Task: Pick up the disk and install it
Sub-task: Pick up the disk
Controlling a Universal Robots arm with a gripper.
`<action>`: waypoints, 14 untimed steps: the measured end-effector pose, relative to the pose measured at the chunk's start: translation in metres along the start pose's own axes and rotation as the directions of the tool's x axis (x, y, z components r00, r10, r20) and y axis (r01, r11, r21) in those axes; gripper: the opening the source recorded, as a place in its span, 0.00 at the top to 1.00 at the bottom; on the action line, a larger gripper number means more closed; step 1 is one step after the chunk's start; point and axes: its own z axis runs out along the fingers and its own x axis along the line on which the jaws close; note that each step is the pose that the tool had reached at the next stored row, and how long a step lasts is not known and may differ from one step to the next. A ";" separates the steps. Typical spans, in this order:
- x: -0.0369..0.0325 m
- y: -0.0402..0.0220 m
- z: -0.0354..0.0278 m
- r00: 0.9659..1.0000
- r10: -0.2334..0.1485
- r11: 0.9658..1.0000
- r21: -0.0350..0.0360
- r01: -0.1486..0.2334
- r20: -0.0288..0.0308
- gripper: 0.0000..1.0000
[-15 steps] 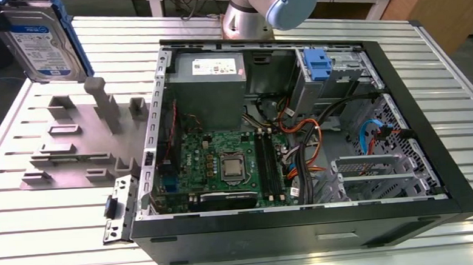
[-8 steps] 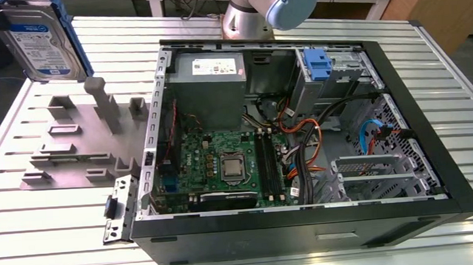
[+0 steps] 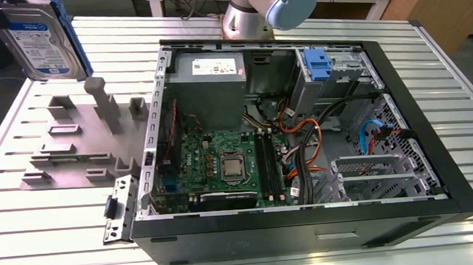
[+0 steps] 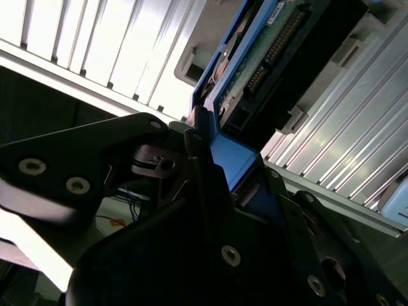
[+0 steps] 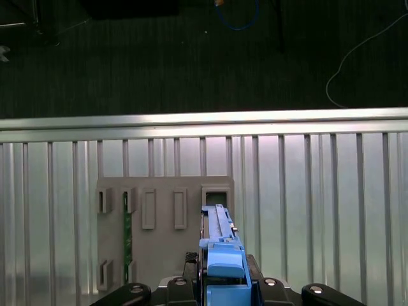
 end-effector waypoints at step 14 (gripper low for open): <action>0.0004 -0.0001 -0.0088 1.000 -0.026 1.000 0.000 0.026 0.000 0.64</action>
